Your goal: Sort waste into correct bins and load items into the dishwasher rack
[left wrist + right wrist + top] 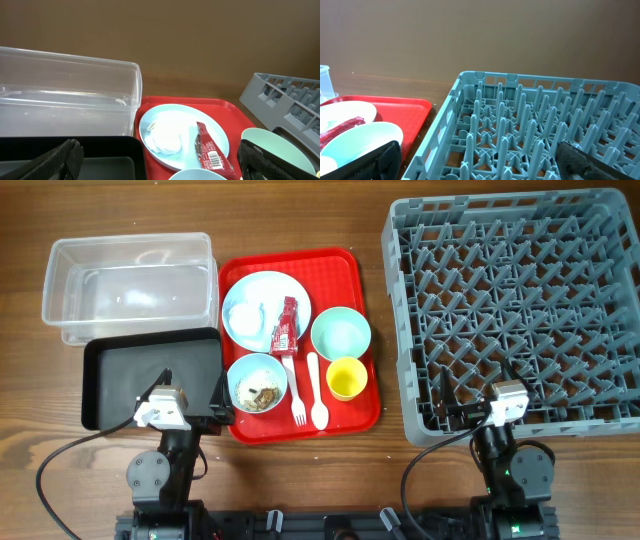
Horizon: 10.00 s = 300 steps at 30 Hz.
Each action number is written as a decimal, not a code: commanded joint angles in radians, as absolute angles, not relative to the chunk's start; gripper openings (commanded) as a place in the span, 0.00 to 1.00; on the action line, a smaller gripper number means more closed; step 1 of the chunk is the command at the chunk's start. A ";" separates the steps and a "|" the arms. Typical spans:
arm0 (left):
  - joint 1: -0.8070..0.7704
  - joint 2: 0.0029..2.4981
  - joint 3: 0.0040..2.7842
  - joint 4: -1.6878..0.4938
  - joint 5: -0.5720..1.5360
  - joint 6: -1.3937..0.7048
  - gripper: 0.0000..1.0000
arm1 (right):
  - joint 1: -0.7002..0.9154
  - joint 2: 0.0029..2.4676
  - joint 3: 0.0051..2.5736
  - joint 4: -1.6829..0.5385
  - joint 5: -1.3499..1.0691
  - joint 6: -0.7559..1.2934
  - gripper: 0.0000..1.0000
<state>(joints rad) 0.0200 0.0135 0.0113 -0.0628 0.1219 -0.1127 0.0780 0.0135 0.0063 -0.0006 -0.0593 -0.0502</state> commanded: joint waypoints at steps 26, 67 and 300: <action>0.023 0.003 0.006 -0.064 0.134 -0.097 1.00 | 0.082 0.007 0.006 0.002 -0.068 -0.052 1.00; 0.010 1.403 1.295 -0.818 0.238 -0.165 1.00 | 0.081 1.017 0.970 -0.741 -0.027 -0.102 1.00; 0.659 1.743 1.113 -1.152 1.492 0.071 0.04 | 0.081 1.018 0.970 -0.772 -0.027 -0.075 1.00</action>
<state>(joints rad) 0.6636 1.7443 1.1137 -1.1492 1.4197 0.0505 0.0780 1.0153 0.9451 -0.7712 -0.0113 -0.0837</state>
